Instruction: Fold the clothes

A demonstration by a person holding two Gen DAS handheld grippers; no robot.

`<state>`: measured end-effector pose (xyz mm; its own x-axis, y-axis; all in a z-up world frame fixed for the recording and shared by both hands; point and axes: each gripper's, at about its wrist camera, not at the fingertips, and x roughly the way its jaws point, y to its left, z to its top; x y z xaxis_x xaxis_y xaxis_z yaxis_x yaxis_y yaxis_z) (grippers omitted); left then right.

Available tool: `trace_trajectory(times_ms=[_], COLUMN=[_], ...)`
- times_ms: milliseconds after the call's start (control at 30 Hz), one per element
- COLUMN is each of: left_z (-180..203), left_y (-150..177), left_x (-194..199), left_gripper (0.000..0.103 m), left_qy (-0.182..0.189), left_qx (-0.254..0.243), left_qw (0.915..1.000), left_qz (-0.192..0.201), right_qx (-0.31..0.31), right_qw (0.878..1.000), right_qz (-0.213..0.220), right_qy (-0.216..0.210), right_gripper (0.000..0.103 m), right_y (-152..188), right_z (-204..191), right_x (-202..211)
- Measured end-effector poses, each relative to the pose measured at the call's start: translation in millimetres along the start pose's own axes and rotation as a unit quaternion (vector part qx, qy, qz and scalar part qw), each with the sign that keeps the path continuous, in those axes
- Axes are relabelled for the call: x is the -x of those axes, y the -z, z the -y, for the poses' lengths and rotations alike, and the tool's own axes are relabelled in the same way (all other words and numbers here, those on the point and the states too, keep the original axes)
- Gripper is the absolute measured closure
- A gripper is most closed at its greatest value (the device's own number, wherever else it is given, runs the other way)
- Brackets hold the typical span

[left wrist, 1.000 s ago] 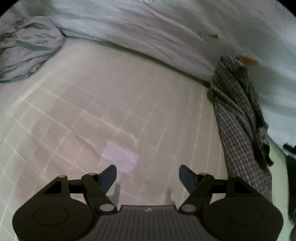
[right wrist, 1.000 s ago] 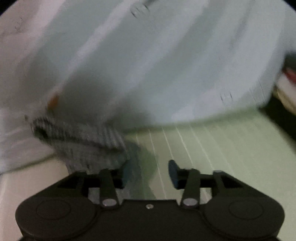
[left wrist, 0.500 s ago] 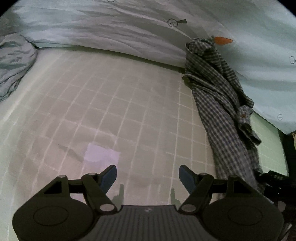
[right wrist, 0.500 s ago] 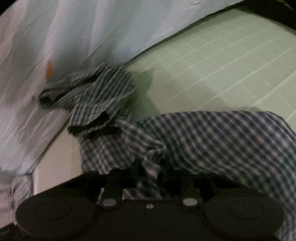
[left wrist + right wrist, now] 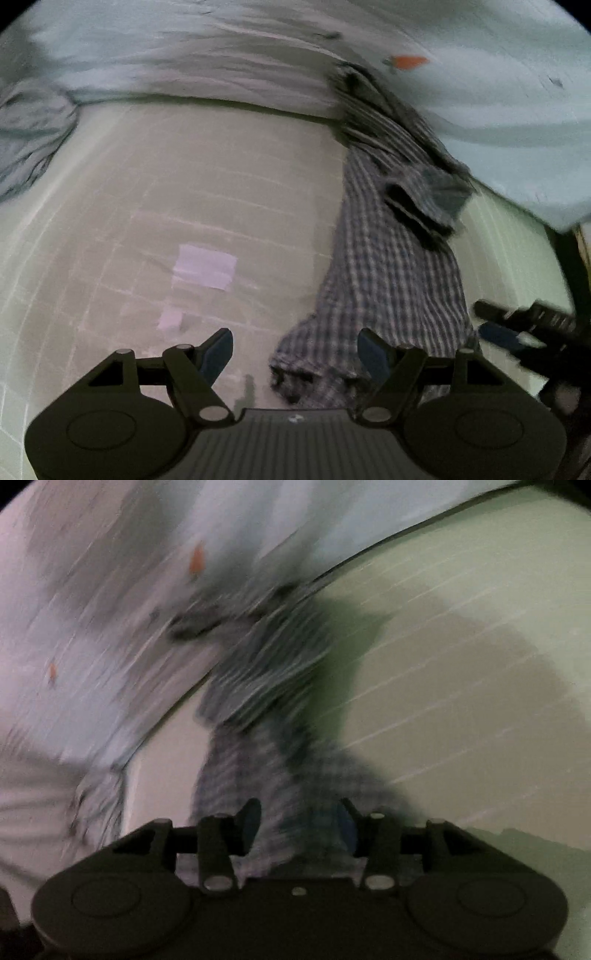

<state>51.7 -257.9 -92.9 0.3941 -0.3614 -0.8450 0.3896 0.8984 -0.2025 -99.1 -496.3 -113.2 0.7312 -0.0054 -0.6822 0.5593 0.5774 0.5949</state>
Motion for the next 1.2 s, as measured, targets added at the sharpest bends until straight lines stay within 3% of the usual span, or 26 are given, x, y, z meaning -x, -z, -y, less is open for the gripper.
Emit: trace_trajectory(times_ms=[167, 233, 433, 567, 667, 767, 833, 1033, 1133, 1200], left_z=[39.8, 57.6, 117.5, 132.7, 122.0, 98.0, 76.9, -10.9, -47.4, -50.5], left_y=[8.3, 11.1, 26.4, 31.5, 19.7, 4.2, -5.2, -34.3, -40.5, -40.9], left_x=[-7.3, -10.9, -38.1, -56.3, -52.1, -38.8, -28.1, -1.3, 2.2, 2.6], left_gripper=[0.028, 0.028, 0.027, 0.029, 0.051, 0.070, 0.086, 0.093, 0.093, 0.093], left_qy=[0.006, 0.009, -0.023, -0.059, -0.055, -0.039, -0.050, -0.093, -0.079, -0.050], left_qx=[-0.061, -0.090, -0.227, -0.271, -0.237, -0.174, -0.130, 0.017, 0.061, 0.057], left_qw=[0.9981, 0.9959, 0.9736, 0.9608, 0.9698, 0.9834, 0.9890, 0.9918, 0.9922, 0.9947], left_qz=[-0.003, -0.004, -0.010, 0.003, 0.014, 0.032, 0.050, 0.086, 0.075, 0.069], right_qx=[0.001, 0.004, 0.014, 0.020, 0.025, 0.022, 0.019, 0.005, -0.004, -0.009], right_qw=[0.994, 0.992, 0.990, 0.989, 0.988, 0.988, 0.989, 0.989, 0.989, 0.989], right_qz=[0.029, 0.035, 0.036, 0.037, 0.037, 0.028, 0.022, 0.025, 0.028, 0.032], right_qy=[0.103, 0.123, 0.136, 0.145, 0.150, 0.149, 0.148, 0.145, 0.142, 0.144], right_gripper=[0.036, 0.032, 0.029, 0.028, 0.028, 0.028, 0.028, 0.028, 0.029, 0.028], right_y=[-4.2, -6.4, -23.3, -34.7, -42.4, -39.2, -37.0, -27.2, -23.2, -20.4], right_z=[34.3, 45.2, 58.2, 66.8, 72.8, 71.5, 70.6, 61.1, 56.4, 52.4], right_x=[35.7, 45.9, 44.4, 43.4, 42.3, 35.3, 30.7, 24.6, 19.9, 16.0])
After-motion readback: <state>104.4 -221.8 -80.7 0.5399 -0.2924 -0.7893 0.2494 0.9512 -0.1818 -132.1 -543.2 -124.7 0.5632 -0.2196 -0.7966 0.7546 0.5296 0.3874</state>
